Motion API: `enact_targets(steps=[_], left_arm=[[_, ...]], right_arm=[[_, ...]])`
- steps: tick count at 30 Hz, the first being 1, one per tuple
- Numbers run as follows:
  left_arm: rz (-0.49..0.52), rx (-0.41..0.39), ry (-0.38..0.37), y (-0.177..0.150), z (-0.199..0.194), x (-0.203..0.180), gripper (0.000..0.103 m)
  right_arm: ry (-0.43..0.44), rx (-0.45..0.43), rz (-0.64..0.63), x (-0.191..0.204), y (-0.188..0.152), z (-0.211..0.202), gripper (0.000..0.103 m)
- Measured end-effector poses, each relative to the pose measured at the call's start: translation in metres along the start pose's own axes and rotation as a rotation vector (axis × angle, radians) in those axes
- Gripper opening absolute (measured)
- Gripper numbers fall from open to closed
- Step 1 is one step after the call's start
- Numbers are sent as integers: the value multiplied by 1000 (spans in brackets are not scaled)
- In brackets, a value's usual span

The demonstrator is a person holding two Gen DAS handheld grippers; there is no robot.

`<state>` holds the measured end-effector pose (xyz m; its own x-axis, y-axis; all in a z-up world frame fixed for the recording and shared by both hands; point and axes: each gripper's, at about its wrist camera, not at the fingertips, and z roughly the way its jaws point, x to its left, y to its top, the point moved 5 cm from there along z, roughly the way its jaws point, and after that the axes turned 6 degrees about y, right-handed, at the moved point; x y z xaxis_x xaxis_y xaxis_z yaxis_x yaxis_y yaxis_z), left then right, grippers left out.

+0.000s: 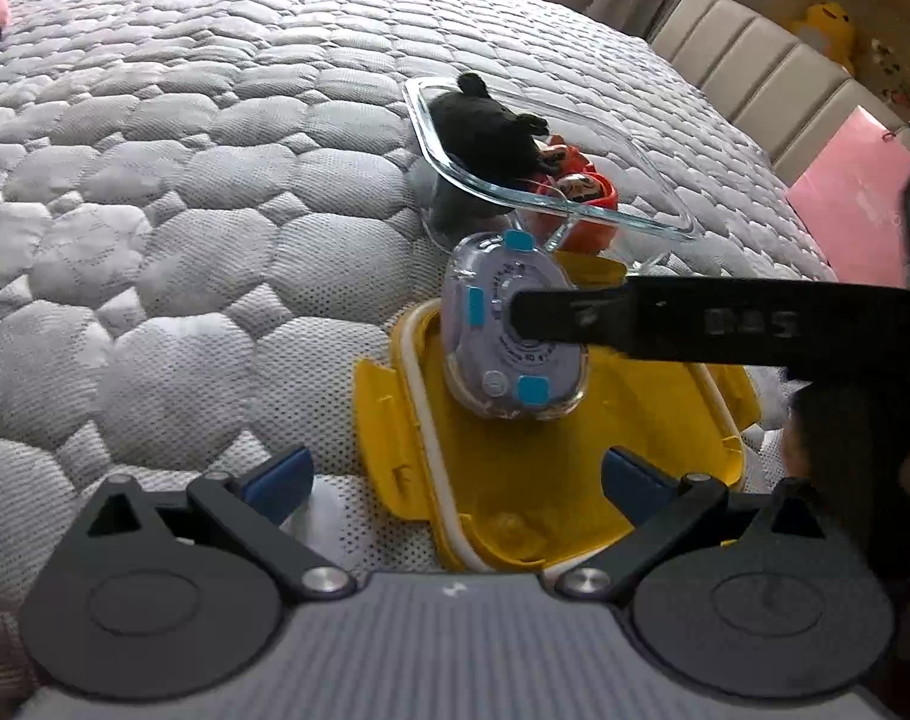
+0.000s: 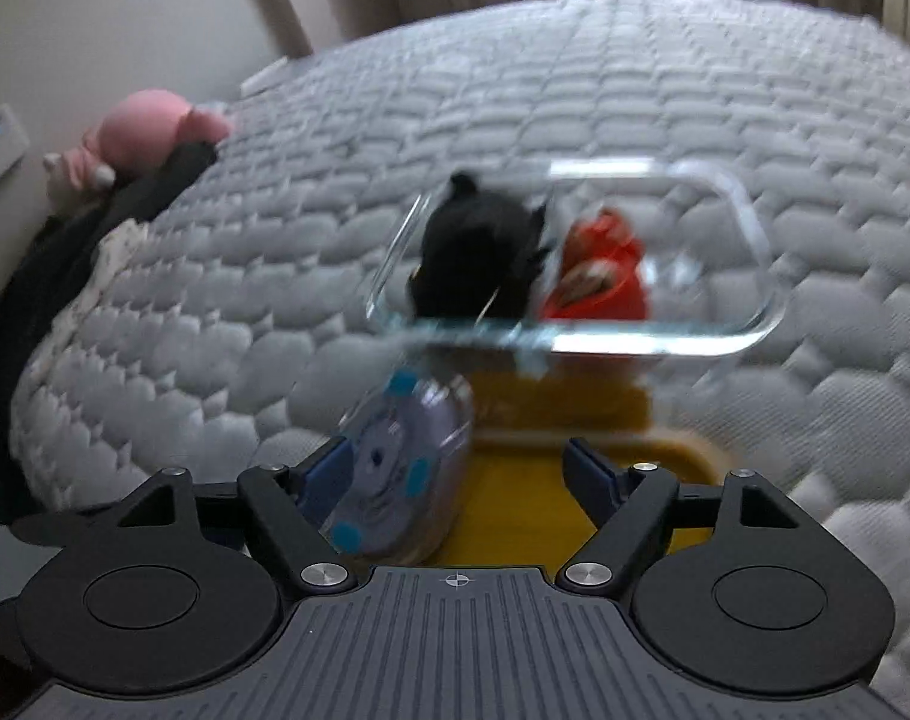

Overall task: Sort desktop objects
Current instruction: 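Grasp the blue-and-white round disc with the right tool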

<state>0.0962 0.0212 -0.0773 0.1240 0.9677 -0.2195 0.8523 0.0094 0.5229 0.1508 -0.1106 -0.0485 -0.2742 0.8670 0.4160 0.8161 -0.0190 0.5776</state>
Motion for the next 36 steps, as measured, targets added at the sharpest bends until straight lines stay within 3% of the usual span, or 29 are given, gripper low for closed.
enact_targets(steps=[3, 5, 8, 9, 10, 11, 14, 21, 25, 30, 36], left_arm=[[-30, -9, 13, 1, -4, 10, 103], [-46, -11, 18, 1, -5, 16, 103], [-56, -10, 17, 2, -5, 19, 103], [-56, -9, 15, 2, -5, 19, 103], [-53, -8, 13, 2, -5, 18, 103], [-50, -5, 11, 2, -4, 17, 103], [-36, 6, -5, 2, -2, 11, 103], [-10, 17, -24, 1, 0, 1, 103], [-11, 18, -29, 1, -1, -1, 103], [28, 21, -23, -2, -2, -8, 103], [22, 27, -20, -3, 0, -4, 103]], right_arm=[[65, 21, 75, 1, -4, 18, 80], [62, 8, 59, 5, -3, 25, 68], [78, 26, 87, 6, 0, 29, 63], [83, 29, 98, 5, 1, 28, 61], [96, 28, 112, 3, 2, 24, 49], [122, 22, 124, 1, 5, 18, 43], [121, 33, 117, 0, 12, -2, 40], [-29, -45, 69, -23, 43, -53, 40], [-171, -103, 26, -38, 76, -68, 40], [-307, -79, -27, -54, 100, -41, 40], [-382, 6, -64, -64, 101, 2, 40]])
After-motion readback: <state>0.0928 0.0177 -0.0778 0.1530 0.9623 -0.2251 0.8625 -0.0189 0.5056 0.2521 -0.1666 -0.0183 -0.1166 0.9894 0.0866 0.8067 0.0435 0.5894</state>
